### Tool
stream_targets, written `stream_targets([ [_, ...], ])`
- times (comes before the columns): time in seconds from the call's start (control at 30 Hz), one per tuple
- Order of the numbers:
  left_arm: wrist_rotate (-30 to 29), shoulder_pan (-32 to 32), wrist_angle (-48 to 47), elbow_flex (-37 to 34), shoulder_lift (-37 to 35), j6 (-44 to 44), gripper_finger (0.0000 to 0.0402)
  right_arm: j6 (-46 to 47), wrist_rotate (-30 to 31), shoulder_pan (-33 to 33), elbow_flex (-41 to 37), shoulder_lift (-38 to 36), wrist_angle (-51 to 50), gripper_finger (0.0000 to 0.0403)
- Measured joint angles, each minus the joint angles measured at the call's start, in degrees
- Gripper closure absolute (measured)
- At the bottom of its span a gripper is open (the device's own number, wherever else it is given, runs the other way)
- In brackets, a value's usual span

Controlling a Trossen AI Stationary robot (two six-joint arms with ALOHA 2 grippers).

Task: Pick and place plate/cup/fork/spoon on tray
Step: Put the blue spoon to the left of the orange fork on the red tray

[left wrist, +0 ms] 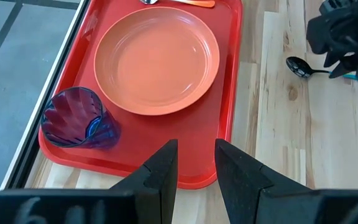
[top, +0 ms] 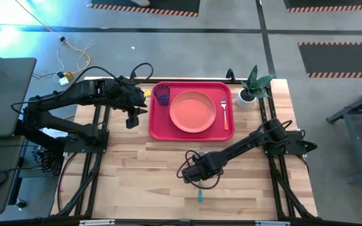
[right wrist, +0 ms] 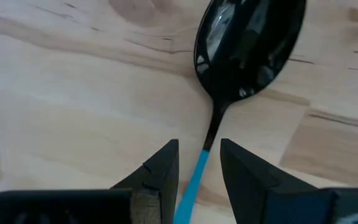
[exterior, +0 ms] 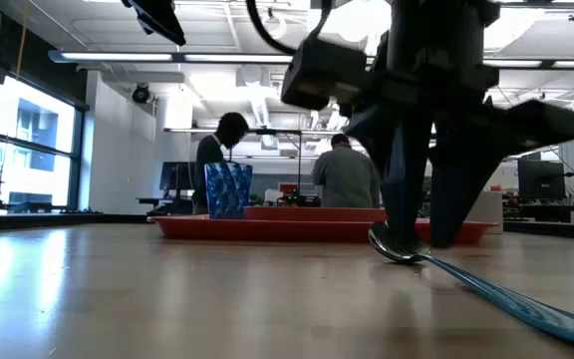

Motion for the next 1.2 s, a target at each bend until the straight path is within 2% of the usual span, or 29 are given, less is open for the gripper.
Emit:
stream_targets([
  [0.4, 0.0, 0.0, 0.0, 0.0, 0.0, 0.0, 0.0304, 1.5, -1.2, 0.0, 0.2, 2.6, 0.4, 0.0297],
  [0.7, 0.0, 0.0, 0.0, 0.0, 0.0, 0.0, 0.0304, 0.5, -1.1, 0.0, 0.1, 2.7, -0.6, 0.0395],
  [0.93, 0.0, 0.0, 0.0, 0.0, 0.0, 0.0, 0.0304, -1.6, -1.0, 0.0, 1.0, 2.8, -1.7, 0.0398],
  [1.2, 0.0, 0.0, 0.0, 0.0, 0.0, 0.0, 0.0304, -5.6, 3.2, -0.5, 6.5, 3.0, -7.7, 0.0400],
])
